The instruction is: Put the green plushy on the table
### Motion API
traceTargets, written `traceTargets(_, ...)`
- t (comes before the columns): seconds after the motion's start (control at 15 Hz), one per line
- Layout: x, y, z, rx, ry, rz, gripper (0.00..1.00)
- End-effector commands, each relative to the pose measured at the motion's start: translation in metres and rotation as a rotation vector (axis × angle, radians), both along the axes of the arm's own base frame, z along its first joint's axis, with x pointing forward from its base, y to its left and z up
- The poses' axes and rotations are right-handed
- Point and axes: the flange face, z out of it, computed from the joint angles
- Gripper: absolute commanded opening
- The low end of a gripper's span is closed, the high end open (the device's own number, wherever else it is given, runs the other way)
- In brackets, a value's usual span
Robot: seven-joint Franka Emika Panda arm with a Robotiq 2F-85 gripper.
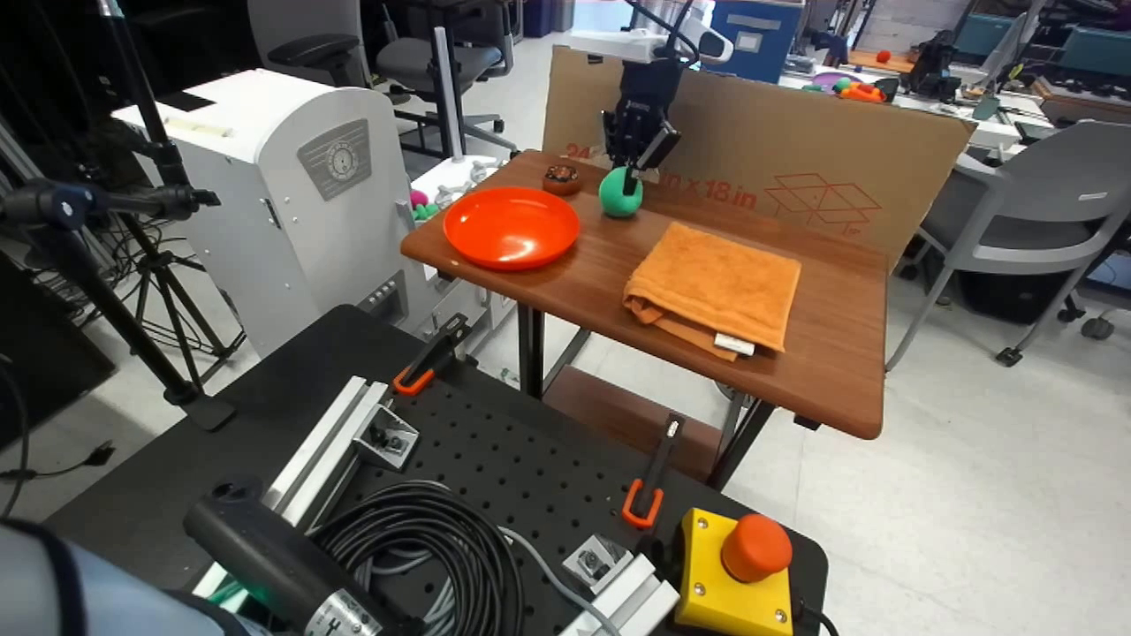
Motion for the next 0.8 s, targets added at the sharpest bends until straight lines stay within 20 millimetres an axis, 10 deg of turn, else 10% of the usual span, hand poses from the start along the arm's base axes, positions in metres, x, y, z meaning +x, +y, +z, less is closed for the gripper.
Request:
traceTargets(0.0,0.009,0.01,0.005,0.022,0.003,-0.021,0.58)
traceTargets(0.4,-0.014,0.001,0.022,0.025,0.148,-0.078,0.99)
traceTargets(0.67,-0.036,0.013,0.045,0.054,0.159,-0.028,1.0)
traceTargets(0.73,-0.019,0.007,0.025,0.024,0.149,-0.039,1.0)
